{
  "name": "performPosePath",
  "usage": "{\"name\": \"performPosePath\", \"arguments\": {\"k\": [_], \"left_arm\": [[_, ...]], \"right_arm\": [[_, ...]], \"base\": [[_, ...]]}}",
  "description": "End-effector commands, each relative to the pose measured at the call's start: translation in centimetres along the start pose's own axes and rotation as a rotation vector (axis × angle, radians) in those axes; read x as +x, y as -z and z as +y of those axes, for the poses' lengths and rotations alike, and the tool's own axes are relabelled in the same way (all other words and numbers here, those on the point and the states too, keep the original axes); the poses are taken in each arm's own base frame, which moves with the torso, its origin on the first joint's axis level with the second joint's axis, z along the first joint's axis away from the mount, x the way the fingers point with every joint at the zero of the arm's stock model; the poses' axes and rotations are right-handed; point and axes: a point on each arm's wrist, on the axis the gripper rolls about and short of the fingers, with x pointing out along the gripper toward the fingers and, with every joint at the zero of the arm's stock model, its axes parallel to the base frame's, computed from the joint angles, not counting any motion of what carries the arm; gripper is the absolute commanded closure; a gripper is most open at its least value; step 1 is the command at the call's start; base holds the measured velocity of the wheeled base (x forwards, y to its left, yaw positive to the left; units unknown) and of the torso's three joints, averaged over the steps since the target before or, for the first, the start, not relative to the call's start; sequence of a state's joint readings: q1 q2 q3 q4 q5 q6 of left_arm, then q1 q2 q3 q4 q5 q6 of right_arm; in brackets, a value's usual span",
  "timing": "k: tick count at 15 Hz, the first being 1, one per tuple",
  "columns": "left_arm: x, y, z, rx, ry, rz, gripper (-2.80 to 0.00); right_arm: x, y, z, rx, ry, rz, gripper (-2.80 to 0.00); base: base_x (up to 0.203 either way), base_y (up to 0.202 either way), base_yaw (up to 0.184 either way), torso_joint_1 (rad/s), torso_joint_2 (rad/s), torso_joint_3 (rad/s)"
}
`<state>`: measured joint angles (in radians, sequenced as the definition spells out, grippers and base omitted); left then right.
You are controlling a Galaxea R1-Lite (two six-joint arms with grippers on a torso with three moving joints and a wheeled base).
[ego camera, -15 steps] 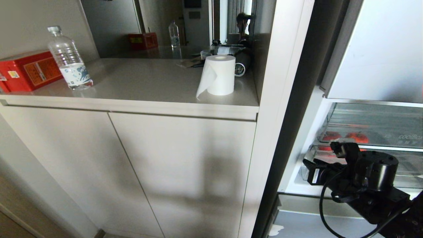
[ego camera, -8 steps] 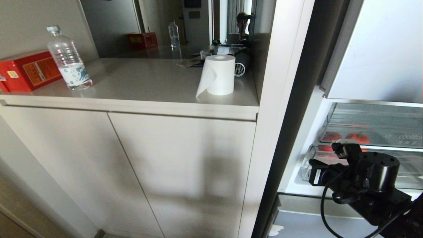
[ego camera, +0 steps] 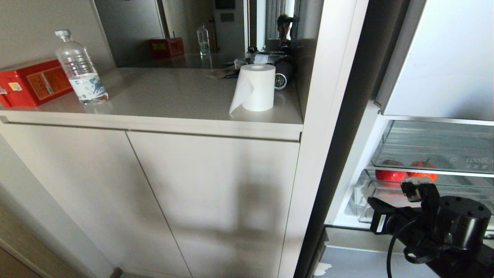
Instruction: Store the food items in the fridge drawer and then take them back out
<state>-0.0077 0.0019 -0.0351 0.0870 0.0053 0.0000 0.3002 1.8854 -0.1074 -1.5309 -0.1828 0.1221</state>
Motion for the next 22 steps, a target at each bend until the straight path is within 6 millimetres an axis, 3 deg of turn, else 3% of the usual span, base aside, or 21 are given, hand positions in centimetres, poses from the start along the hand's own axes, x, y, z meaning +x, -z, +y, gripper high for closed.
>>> {"name": "performPosePath", "arguments": {"k": [1,5,15,22], "left_arm": [[0.0,0.0,0.0,0.000,-0.001,0.000,0.00],[0.0,0.0,0.0,0.000,-0.001,0.000,0.00],[0.0,0.0,0.0,0.000,-0.001,0.000,0.00],[0.0,0.0,0.0,0.000,-0.001,0.000,0.00]], "right_arm": [[-1.3,0.3,-0.2,-0.001,0.005,0.022,0.00],[-3.3,-0.2,-0.3,0.034,0.017,-0.008,0.00],[-3.5,-0.5,-0.4,0.029,0.025,-0.028,0.00],[-5.3,-2.3,-0.5,0.030,0.016,-0.126,0.00]], "base": [[0.000,0.000,0.000,0.000,0.00,0.000],[0.000,0.000,0.000,0.000,0.00,0.000],[0.000,0.000,0.000,0.000,0.00,0.000],[0.000,0.000,0.000,0.000,0.00,0.000]]}}
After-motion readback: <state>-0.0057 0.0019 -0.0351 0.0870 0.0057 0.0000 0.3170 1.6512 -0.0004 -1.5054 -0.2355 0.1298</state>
